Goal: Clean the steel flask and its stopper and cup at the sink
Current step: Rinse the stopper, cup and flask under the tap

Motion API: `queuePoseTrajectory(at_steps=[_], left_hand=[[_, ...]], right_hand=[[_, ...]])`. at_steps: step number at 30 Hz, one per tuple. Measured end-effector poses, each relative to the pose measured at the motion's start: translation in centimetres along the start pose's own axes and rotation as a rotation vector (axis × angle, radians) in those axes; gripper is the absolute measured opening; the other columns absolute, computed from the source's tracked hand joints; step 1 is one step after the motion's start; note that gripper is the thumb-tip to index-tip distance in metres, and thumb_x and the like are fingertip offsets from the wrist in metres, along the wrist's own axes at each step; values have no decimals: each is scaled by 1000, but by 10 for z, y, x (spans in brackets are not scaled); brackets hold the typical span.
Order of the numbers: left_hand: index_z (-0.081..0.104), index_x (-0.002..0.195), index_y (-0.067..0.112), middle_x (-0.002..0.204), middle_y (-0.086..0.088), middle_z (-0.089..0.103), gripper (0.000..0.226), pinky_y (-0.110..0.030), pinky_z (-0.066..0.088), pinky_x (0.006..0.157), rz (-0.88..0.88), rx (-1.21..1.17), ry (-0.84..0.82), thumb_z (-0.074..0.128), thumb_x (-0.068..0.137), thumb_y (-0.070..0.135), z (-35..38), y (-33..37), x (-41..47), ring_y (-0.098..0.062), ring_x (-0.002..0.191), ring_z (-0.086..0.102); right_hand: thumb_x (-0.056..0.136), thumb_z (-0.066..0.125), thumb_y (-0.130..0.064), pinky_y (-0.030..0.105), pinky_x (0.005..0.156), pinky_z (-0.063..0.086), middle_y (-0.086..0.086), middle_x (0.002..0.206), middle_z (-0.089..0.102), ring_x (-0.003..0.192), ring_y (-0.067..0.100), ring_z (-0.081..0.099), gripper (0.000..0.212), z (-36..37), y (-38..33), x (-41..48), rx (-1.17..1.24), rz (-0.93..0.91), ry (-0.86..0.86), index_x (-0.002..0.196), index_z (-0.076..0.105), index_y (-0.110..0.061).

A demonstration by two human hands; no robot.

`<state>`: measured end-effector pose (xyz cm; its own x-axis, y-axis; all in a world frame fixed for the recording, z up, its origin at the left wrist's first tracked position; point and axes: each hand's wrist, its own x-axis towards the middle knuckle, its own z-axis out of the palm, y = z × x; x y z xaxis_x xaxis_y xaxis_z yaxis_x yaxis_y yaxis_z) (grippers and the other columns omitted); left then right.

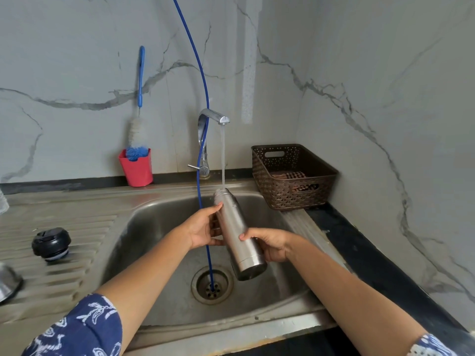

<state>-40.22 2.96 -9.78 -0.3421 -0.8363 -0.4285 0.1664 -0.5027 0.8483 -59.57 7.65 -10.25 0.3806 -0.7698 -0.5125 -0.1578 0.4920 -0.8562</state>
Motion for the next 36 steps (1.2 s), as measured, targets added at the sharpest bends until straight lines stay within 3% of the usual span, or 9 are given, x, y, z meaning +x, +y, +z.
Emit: queuePoseTrajectory(at_steps=[3,9,14,19,23,26,30,33,36], left_hand=[[48,129,9,121,-18,61,51,-47,53,70,-5,-42,29,62,89,36,2,-3,3,-33,105,62],[47,127,11,116,-15,61,54,-45,54,68,18,-5,96,68,84,36,5,-2,5,-31,100,63],[51,124,11,119,-13,60,57,-43,54,72,-2,2,94,70,80,43,-1,-2,7,-29,104,61],[49,129,8,121,-17,60,57,-49,55,72,-10,3,24,69,82,33,3,-3,6,-33,107,61],[47,129,7,122,-20,60,51,-48,54,73,-29,-8,11,65,87,30,9,-8,3,-35,106,61],[51,124,8,116,-17,62,46,-45,54,68,-9,8,36,65,87,30,11,-11,1,-32,99,64],[56,116,10,108,-14,65,34,-47,55,69,57,64,46,66,86,25,10,-9,-4,-28,96,65],[58,114,13,107,-12,68,32,-50,56,74,129,127,55,69,85,19,8,-4,-12,-27,96,66],[61,108,18,100,-8,70,26,-42,58,64,206,175,102,70,84,14,7,-1,-23,-24,89,66]], right_hand=[[45,78,-30,36,89,51,11,108,64,99,23,61,73,-1,0,-1,54,-5,-10,112,56,-10],[80,72,-32,43,95,48,9,114,63,106,24,59,44,8,-1,-2,-203,89,51,116,54,-16],[58,82,-32,42,96,49,11,117,64,109,26,60,77,0,-3,-3,-124,80,48,125,52,-8],[45,77,-32,38,82,52,10,118,61,104,24,59,84,-9,0,-7,-29,81,-4,123,51,-12],[48,79,-36,41,90,49,10,116,63,106,25,60,81,-9,-1,-8,-34,88,-42,121,52,-14],[52,86,-51,42,96,49,10,113,64,106,25,61,89,2,-2,-4,-172,69,81,123,52,-9],[68,80,-47,34,87,53,12,120,62,100,21,63,90,16,-8,5,-281,-81,330,133,42,1],[70,82,-34,30,83,51,9,124,59,100,18,59,79,25,-19,9,-293,-192,371,132,43,-5],[66,84,-29,29,72,52,6,121,61,101,19,60,82,36,-30,15,-347,-217,373,134,41,-13]])
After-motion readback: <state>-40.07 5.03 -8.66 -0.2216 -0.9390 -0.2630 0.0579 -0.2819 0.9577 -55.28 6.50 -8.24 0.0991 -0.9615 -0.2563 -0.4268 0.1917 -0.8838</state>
